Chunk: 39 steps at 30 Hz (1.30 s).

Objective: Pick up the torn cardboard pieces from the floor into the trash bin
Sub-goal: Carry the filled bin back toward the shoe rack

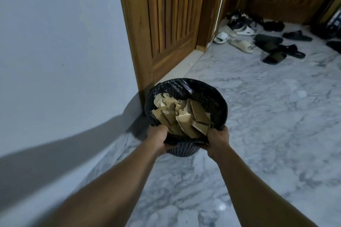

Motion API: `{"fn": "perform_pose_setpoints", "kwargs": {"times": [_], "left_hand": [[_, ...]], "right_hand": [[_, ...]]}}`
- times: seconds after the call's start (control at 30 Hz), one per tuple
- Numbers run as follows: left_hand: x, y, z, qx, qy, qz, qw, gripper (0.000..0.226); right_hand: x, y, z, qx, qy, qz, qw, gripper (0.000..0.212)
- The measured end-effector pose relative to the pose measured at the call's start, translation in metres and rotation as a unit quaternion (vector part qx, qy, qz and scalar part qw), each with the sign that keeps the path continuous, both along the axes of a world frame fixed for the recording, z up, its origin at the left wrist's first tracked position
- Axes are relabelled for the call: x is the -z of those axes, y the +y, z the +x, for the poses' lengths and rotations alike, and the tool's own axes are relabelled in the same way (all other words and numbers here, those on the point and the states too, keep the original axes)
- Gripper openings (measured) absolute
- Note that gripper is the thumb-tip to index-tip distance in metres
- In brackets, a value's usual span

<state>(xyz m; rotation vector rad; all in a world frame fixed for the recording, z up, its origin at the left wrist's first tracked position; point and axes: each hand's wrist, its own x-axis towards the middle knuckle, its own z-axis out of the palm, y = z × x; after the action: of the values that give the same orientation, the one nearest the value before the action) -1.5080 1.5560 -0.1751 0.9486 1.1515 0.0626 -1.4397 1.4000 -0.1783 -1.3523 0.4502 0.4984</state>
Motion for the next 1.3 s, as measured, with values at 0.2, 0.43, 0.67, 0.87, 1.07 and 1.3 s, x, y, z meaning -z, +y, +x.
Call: {"fn": "perform_pose_setpoints", "kwargs": {"times": [0.2,0.43,0.67,0.87,1.07,1.3], "left_hand": [[-0.111,-0.036,-0.030,0.016,0.113,0.041,0.993,0.017],[-0.281,-0.096,-0.056,0.094,0.071,-0.055,0.992,0.056],[-0.460,-0.200,-0.075,0.121,0.054,-0.044,0.990,0.048],[-0.554,-0.261,-0.076,0.194,0.021,-0.036,0.980,0.051],[-0.607,-0.300,-0.039,0.326,0.022,0.058,0.943,0.025],[-0.622,-0.295,0.047,0.372,-0.069,0.132,0.916,0.058]], "right_hand": [[-0.099,-0.050,-0.030,0.010,0.083,-0.027,0.996,0.029],[-0.282,-0.136,-0.064,0.026,0.110,-0.036,0.993,0.040],[-0.464,-0.249,-0.088,0.003,0.052,-0.133,0.990,0.079],[-0.572,-0.344,-0.078,-0.013,0.071,-0.123,0.990,0.058],[-0.614,-0.384,-0.063,0.065,0.037,-0.110,0.991,0.043],[-0.632,-0.395,-0.004,0.105,0.015,-0.104,0.989,0.048]]}}
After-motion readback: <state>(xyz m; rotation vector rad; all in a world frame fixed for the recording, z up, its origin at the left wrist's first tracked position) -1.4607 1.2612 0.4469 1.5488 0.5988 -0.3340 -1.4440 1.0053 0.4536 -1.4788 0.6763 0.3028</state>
